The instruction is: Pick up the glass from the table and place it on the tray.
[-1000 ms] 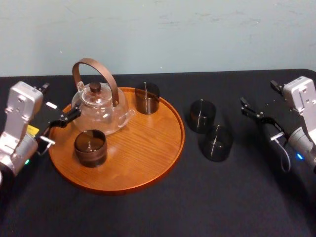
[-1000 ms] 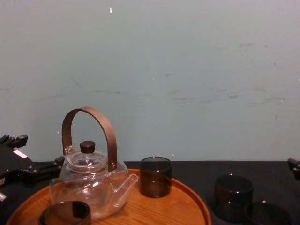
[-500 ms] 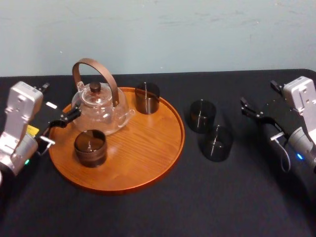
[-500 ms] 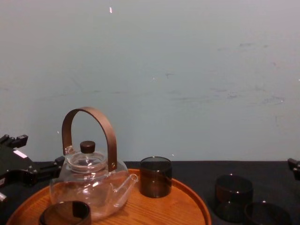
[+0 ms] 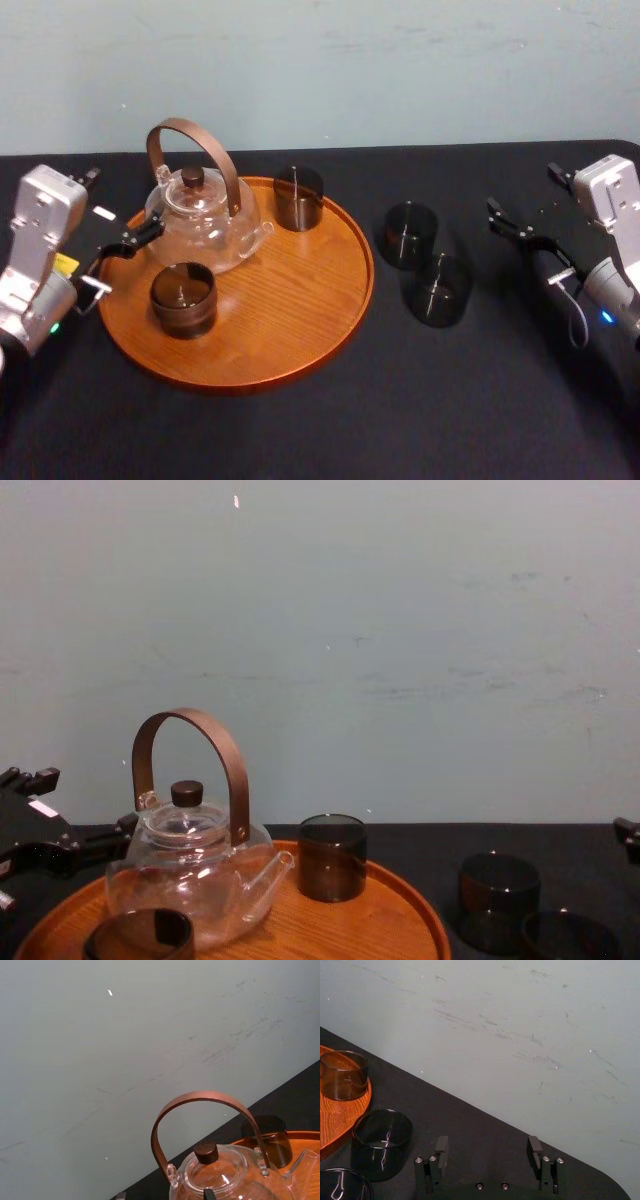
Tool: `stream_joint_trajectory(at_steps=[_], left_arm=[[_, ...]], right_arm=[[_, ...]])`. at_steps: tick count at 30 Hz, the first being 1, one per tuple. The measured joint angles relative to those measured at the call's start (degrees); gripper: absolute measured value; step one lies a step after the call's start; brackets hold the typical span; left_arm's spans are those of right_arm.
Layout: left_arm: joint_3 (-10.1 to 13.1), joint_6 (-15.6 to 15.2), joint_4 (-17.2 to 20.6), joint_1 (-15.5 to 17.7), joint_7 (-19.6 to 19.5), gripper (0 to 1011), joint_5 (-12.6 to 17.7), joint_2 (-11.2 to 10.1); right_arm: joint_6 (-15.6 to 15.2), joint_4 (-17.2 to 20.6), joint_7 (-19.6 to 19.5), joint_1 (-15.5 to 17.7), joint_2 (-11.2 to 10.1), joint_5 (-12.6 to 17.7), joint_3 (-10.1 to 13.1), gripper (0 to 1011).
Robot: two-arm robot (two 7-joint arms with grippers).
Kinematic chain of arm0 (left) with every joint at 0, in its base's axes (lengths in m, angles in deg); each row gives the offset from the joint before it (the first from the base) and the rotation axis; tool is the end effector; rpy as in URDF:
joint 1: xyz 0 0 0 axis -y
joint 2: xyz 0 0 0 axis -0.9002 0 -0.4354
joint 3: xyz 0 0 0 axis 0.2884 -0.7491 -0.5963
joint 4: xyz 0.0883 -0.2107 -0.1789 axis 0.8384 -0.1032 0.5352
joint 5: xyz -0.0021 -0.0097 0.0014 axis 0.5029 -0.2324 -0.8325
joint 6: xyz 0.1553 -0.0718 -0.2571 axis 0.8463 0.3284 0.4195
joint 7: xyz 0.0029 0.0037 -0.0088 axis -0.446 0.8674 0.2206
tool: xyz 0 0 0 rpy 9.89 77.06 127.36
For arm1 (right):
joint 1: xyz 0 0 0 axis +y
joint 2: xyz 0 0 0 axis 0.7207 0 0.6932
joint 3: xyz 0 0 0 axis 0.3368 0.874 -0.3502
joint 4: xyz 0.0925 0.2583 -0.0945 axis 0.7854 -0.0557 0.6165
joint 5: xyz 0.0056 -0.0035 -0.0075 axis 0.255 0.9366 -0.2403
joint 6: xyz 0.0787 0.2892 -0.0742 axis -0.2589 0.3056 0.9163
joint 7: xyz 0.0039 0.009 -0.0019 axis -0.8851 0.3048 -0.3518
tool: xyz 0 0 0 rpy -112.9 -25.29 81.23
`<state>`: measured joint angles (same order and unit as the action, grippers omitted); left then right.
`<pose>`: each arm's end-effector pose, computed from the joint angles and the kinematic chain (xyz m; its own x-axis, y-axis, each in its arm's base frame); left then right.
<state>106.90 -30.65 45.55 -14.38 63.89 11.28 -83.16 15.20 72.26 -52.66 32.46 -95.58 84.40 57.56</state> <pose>0.3581 0.0827 -0.3024 0.2923 0.8803 0.3737 -0.9553 0.2874 0.0701 0.3580 -0.0827 -0.3023 0.2922 -0.8803 0.3738 0.9553 0.2872 -0.0705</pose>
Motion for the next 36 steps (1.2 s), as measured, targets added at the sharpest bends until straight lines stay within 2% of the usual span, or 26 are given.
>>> stream_joint_trajectory(at_steps=[26,29,36], left_arm=[[0.0,0.0,0.0,0.0,0.0,1001,0.0,0.0],[0.0,0.0,0.0,0.0,0.0,1001,0.0,0.0],[0.0,0.0,0.0,0.0,0.0,1001,0.0,0.0]], right_arm=[[0.0,0.0,0.0,0.0,0.0,0.0,0.0,1002],[0.0,-0.1,1.1,0.0,0.2,0.2,0.3,1002],[-2.1,4.8,4.6,2.9,-1.0,1.5,1.1,1002]])
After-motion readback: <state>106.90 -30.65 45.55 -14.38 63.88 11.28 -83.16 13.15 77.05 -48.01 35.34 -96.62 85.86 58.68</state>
